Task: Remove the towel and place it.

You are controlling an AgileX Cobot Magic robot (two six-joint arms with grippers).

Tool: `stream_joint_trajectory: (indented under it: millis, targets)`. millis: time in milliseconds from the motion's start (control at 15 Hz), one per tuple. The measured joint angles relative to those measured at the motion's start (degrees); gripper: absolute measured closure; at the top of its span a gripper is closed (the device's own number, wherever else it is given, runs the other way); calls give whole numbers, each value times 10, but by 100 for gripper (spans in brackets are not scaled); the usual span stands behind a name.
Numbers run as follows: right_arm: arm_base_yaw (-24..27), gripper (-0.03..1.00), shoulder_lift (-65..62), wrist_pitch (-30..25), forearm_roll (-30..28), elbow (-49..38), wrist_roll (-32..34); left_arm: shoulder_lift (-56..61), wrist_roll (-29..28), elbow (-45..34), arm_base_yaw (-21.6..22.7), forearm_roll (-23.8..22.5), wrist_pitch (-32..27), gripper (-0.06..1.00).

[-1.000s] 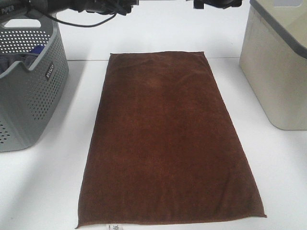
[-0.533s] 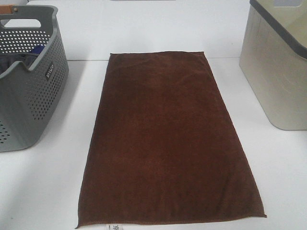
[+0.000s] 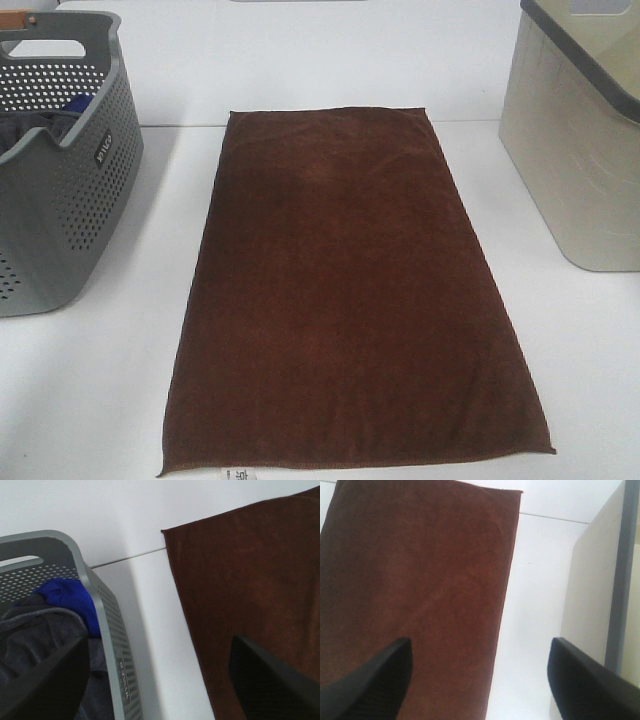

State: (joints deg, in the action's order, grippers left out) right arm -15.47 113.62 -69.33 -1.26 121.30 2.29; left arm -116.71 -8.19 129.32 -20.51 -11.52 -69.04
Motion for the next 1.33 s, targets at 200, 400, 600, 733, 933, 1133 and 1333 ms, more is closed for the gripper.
stream_joint_trajectory:
  millis: [200,400,600,733,933,1133,1333]
  targets:
    - [0,25,-52,0,13,-76,0,30,7,-22,0,-11,-3,21]
    - [0,25,-142,-3,13,-201,0,107,7,-95,0,-4,-4,21]
    - [0,25,-272,-4,13,-325,0,209,6,-218,0,28,-4,21]
    - [0,25,-366,-4,13,-400,0,279,6,-317,0,66,-4,21]
    - [0,25,-518,-5,13,-511,0,434,6,-513,0,90,-4,21]
    - [0,25,-701,-5,13,-634,0,581,6,-677,0,95,-6,21]
    - [0,25,-847,-6,13,-733,0,736,6,-799,0,104,-8,21]
